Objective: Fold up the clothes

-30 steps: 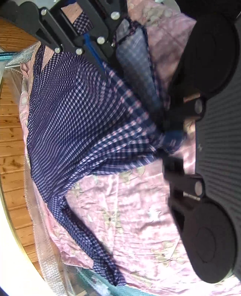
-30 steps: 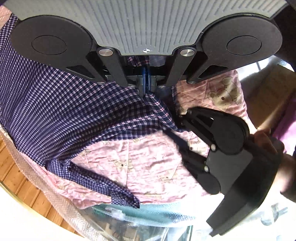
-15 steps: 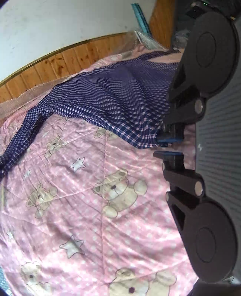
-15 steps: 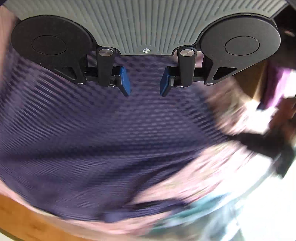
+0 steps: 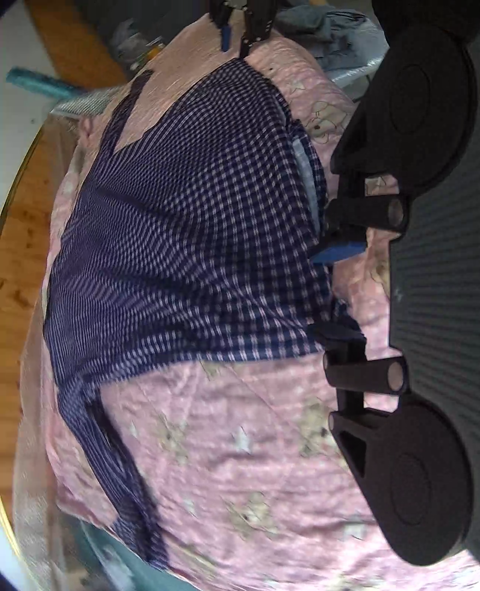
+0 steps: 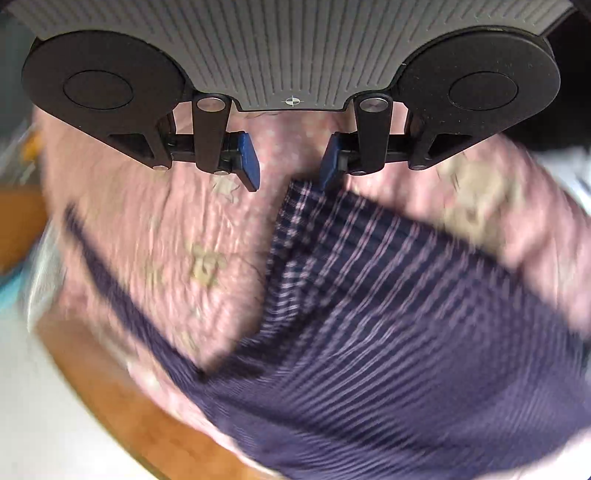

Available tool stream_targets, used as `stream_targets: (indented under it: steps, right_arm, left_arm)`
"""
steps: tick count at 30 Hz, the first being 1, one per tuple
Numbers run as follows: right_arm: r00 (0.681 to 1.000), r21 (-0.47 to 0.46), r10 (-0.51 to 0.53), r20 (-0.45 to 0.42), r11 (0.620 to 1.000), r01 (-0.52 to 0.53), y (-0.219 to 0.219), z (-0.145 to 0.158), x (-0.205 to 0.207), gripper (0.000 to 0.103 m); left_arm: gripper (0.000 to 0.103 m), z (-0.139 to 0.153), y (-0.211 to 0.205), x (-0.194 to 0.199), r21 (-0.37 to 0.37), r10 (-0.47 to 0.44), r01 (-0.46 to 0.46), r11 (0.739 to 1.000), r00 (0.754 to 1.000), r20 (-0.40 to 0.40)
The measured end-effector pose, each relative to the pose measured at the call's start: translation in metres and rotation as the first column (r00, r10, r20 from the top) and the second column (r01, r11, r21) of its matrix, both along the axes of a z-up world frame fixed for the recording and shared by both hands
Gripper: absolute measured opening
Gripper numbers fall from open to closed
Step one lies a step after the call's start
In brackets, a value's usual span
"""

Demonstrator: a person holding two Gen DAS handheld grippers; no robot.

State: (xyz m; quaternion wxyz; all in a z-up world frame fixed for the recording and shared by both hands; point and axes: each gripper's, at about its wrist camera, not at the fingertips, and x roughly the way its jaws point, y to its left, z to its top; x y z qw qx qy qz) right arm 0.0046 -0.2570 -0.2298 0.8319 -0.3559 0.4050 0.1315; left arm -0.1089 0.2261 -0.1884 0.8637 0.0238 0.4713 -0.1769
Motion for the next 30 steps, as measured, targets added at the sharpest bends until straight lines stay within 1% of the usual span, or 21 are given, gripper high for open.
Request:
stream_targets:
  steps: [2, 4, 7, 9, 10, 12, 13, 14, 15, 16, 18, 20, 21, 22, 23, 25, 27, 28, 29, 30]
  right_arm:
    - [0.995, -0.116, 0.093, 0.032, 0.989, -0.089, 0.01, -0.01, -0.008, 0.04]
    - [0.987, -0.154, 0.153, 0.04, 0.977, -0.145, 0.015, -0.01, -0.019, 0.042]
    - [0.969, -0.213, 0.242, 0.048, 0.95, -0.227, 0.022, -0.009, -0.035, 0.046]
    - [0.953, -0.251, 0.298, 0.054, 0.928, -0.276, 0.026, -0.009, -0.045, 0.045]
    - [0.949, -0.262, 0.306, 0.078, 0.925, -0.276, 0.029, -0.011, -0.044, 0.044]
    - [0.949, -0.257, 0.296, 0.113, 0.931, -0.26, 0.033, -0.015, -0.037, 0.039]
    - [0.951, -0.244, 0.285, 0.12, 0.937, -0.25, 0.033, -0.015, -0.033, 0.03]
    - [0.957, -0.218, 0.257, 0.136, 0.95, -0.224, 0.032, -0.008, -0.031, 0.018]
    - [0.962, -0.191, 0.229, 0.152, 0.961, -0.199, 0.032, -0.001, -0.029, 0.012]
    - [0.966, -0.163, 0.2, 0.166, 0.971, -0.173, 0.031, 0.005, -0.028, 0.009]
    - [0.969, -0.125, 0.162, 0.188, 0.982, -0.14, 0.03, 0.016, -0.026, 0.009]
    - [0.965, -0.135, 0.173, 0.198, 0.98, -0.148, 0.033, 0.015, -0.027, 0.01]
    - [0.961, -0.157, 0.194, 0.196, 0.974, -0.165, 0.036, 0.008, -0.026, 0.011]
    - [0.957, -0.18, 0.216, 0.194, 0.967, -0.182, 0.04, 0.002, -0.025, 0.014]
    - [0.951, -0.212, 0.242, 0.191, 0.957, -0.201, 0.044, -0.006, -0.025, 0.023]
    - [0.938, -0.243, 0.284, 0.198, 0.941, -0.233, 0.051, -0.014, -0.024, 0.03]
    - [0.933, -0.247, 0.303, 0.196, 0.936, -0.252, 0.056, -0.016, -0.023, 0.029]
    - [0.936, -0.253, 0.298, 0.184, 0.935, -0.248, 0.056, -0.018, -0.021, 0.027]
    - [0.948, -0.246, 0.265, 0.176, 0.945, -0.218, 0.052, -0.018, -0.017, 0.022]
    - [0.958, -0.238, 0.231, 0.168, 0.953, -0.188, 0.048, -0.019, -0.012, 0.014]
  left_arm:
    - [0.038, 0.0, -0.02, 0.008, 0.022, -0.074, 0.074, 0.997, 0.997, 0.013]
    - [0.04, 0.001, -0.034, 0.013, 0.044, -0.116, 0.115, 0.992, 0.993, 0.028]
    - [0.046, 0.001, -0.04, 0.015, 0.051, -0.131, 0.129, 0.99, 0.991, 0.038]
    - [0.046, -0.003, -0.039, 0.018, 0.053, -0.123, 0.122, 0.991, 0.992, 0.027]
    - [0.046, -0.006, -0.037, 0.02, 0.056, -0.111, 0.11, 0.992, 0.994, 0.017]
    - [0.046, -0.01, -0.032, 0.021, 0.063, -0.087, 0.086, 0.994, 0.996, 0.002]
    - [0.046, -0.011, -0.03, 0.021, 0.065, -0.076, 0.076, 0.995, 0.997, -0.003]
    - [0.046, -0.013, -0.028, 0.021, 0.068, -0.065, 0.065, 0.996, 0.998, -0.009]
    - [0.046, -0.014, -0.025, 0.021, 0.069, -0.055, 0.056, 0.996, 0.998, -0.014]
    - [0.046, -0.013, -0.022, 0.021, 0.064, -0.048, 0.049, 0.997, 0.999, -0.015]
    - [0.046, -0.011, -0.019, 0.018, 0.058, -0.039, 0.04, 0.998, 0.999, -0.015]
    - [0.046, -0.012, -0.018, 0.017, 0.053, -0.035, 0.036, 0.998, 0.999, -0.02]
    - [0.046, -0.013, -0.018, 0.017, 0.053, -0.034, 0.035, 0.998, 0.999, -0.023]
    - [0.046, -0.014, -0.019, 0.017, 0.058, -0.035, 0.036, 0.998, 0.999, -0.026]
    - [0.046, -0.016, -0.02, 0.017, 0.063, -0.037, 0.039, 0.997, 0.999, -0.03]
    - [0.046, -0.018, -0.022, 0.015, 0.07, -0.046, 0.048, 0.996, 0.998, -0.034]
    - [0.046, -0.021, -0.024, 0.014, 0.077, -0.051, 0.053, 0.996, 0.998, -0.034]
    - [0.046, -0.022, -0.024, 0.014, 0.077, -0.051, 0.054, 0.996, 0.998, -0.034]
    - [0.046, -0.022, -0.025, 0.015, 0.075, -0.051, 0.053, 0.996, 0.998, -0.031]
    - [0.046, -0.021, -0.025, 0.015, 0.069, -0.053, 0.054, 0.996, 0.998, -0.028]
